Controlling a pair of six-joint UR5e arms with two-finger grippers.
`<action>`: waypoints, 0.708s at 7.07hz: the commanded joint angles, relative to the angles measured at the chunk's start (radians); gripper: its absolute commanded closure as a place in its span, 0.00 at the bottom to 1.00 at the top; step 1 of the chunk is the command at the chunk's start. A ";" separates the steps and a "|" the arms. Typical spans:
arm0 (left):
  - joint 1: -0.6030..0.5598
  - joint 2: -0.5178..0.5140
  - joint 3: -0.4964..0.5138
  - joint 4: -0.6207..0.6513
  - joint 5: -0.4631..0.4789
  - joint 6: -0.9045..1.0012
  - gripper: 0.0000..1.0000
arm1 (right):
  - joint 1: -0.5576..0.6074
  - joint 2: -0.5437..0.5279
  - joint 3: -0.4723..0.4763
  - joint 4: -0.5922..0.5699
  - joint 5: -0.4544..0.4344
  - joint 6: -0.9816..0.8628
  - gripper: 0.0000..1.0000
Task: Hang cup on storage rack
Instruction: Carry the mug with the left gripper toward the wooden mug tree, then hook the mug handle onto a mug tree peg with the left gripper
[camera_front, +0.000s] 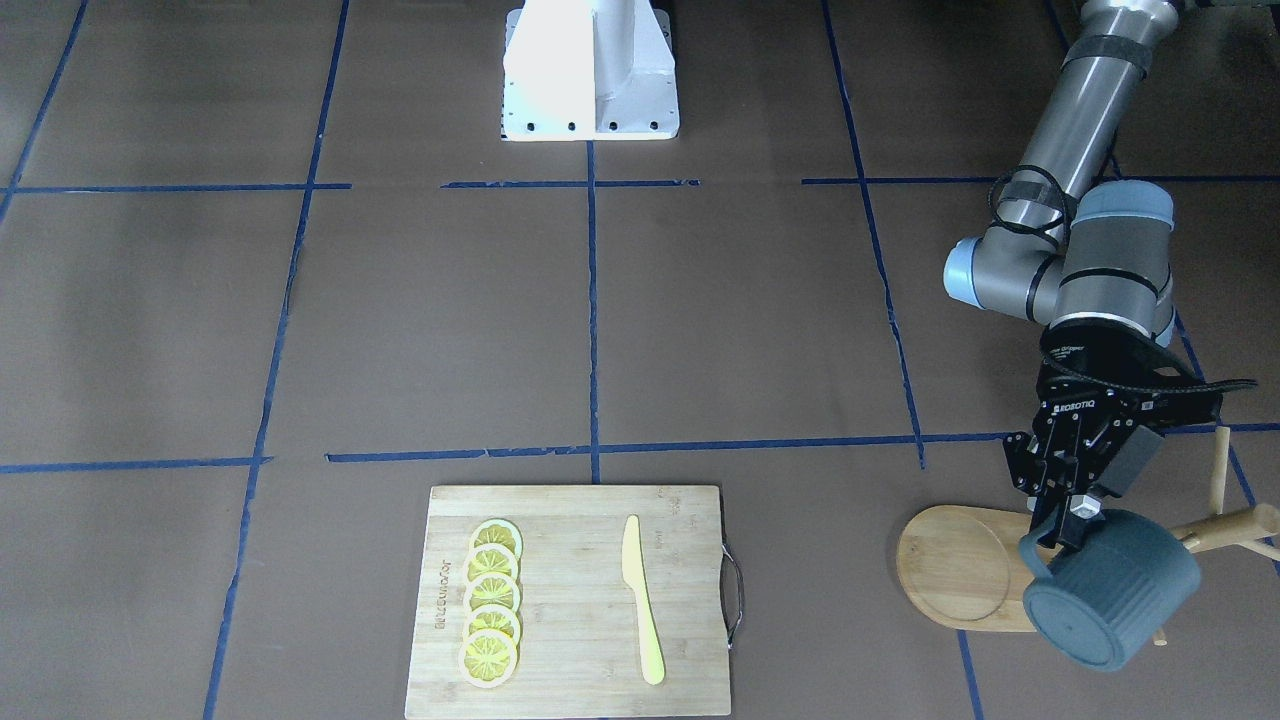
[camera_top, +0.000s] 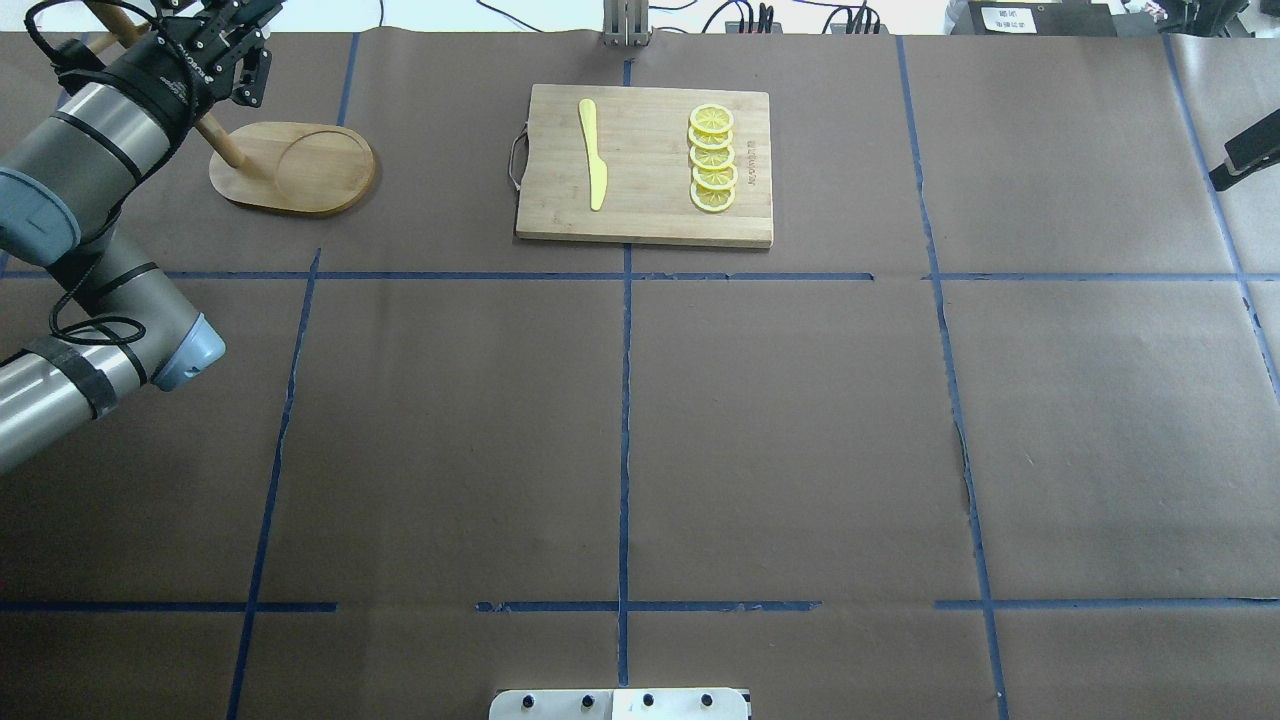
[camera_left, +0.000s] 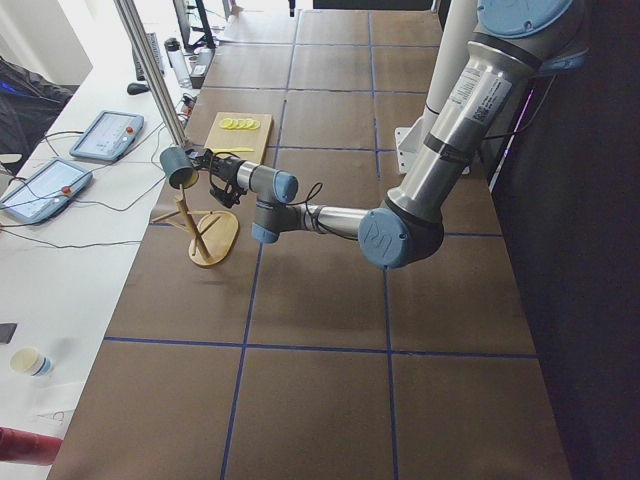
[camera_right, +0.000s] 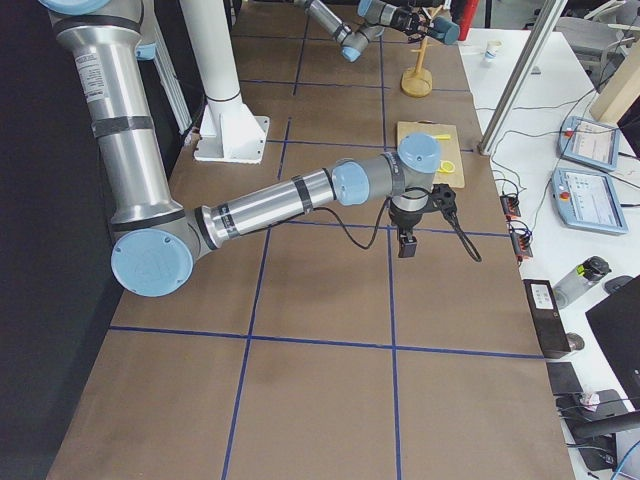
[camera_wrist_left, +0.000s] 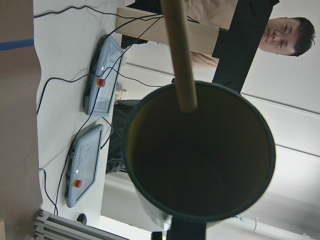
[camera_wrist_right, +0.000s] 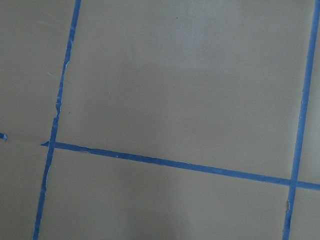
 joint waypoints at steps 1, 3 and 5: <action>-0.006 0.013 0.000 -0.002 -0.003 -0.046 1.00 | 0.000 -0.001 -0.001 0.000 0.000 0.000 0.00; -0.006 0.039 0.000 -0.039 -0.004 -0.100 1.00 | 0.000 -0.003 -0.007 0.000 -0.001 0.000 0.00; -0.006 0.048 -0.005 -0.060 0.000 -0.192 1.00 | 0.000 -0.003 -0.007 0.000 -0.001 0.000 0.00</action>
